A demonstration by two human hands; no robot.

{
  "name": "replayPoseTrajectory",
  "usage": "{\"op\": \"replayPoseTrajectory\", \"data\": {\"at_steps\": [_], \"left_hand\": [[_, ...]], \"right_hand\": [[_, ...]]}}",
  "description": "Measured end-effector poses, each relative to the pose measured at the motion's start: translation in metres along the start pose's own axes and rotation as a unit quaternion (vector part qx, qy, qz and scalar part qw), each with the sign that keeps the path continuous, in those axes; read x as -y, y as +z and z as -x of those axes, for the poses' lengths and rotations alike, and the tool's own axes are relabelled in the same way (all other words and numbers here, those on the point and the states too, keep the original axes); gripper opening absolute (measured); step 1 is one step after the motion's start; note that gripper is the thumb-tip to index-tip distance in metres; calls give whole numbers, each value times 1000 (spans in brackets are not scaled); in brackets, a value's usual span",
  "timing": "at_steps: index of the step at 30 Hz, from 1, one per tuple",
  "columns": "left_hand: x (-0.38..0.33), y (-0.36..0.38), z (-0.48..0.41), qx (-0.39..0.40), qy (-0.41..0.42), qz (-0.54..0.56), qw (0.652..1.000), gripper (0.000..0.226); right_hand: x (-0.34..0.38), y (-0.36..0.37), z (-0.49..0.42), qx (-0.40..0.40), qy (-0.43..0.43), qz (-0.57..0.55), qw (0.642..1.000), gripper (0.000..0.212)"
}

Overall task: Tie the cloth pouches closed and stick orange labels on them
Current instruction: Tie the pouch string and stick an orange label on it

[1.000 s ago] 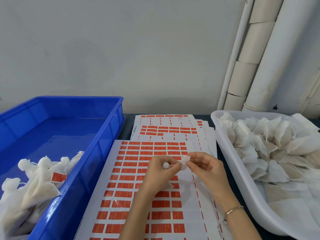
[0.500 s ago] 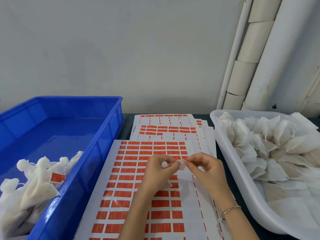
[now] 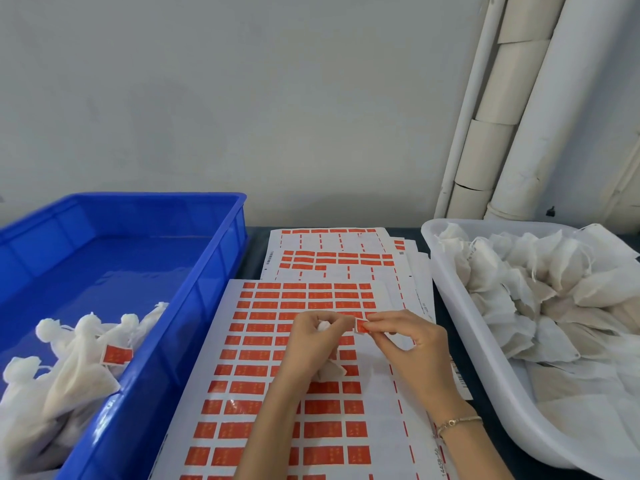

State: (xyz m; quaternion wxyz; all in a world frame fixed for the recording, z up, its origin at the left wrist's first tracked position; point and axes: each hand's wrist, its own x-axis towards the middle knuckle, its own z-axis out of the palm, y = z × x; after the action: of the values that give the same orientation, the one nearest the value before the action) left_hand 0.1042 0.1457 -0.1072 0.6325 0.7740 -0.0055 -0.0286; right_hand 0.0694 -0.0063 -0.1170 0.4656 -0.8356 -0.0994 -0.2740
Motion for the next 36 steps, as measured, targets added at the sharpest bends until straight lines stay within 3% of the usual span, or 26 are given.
{"op": "replayPoseTrajectory", "data": {"at_steps": [10,15,19,23,31,36], "left_hand": [[0,0,0,3,-7,12,1000,24],[0,-1,1,-1,3,18,1000,21],[0,0,2,10,30,12,999,16],[-2,0,3,30,57,6,998,16],[1,1,2,61,85,-13,994,7],[5,2,1,58,104,-16,993,16]], "right_hand": [[2,1,0,6,10,13,1000,22],[-2,2,1,10,23,32,999,33],[-4,3,0,-15,83,-45,995,22],[-2,5,-2,17,152,-107,982,20],[-3,1,-5,22,186,-138,973,9],[-2,2,-6,35,203,-175,963,5]]}}
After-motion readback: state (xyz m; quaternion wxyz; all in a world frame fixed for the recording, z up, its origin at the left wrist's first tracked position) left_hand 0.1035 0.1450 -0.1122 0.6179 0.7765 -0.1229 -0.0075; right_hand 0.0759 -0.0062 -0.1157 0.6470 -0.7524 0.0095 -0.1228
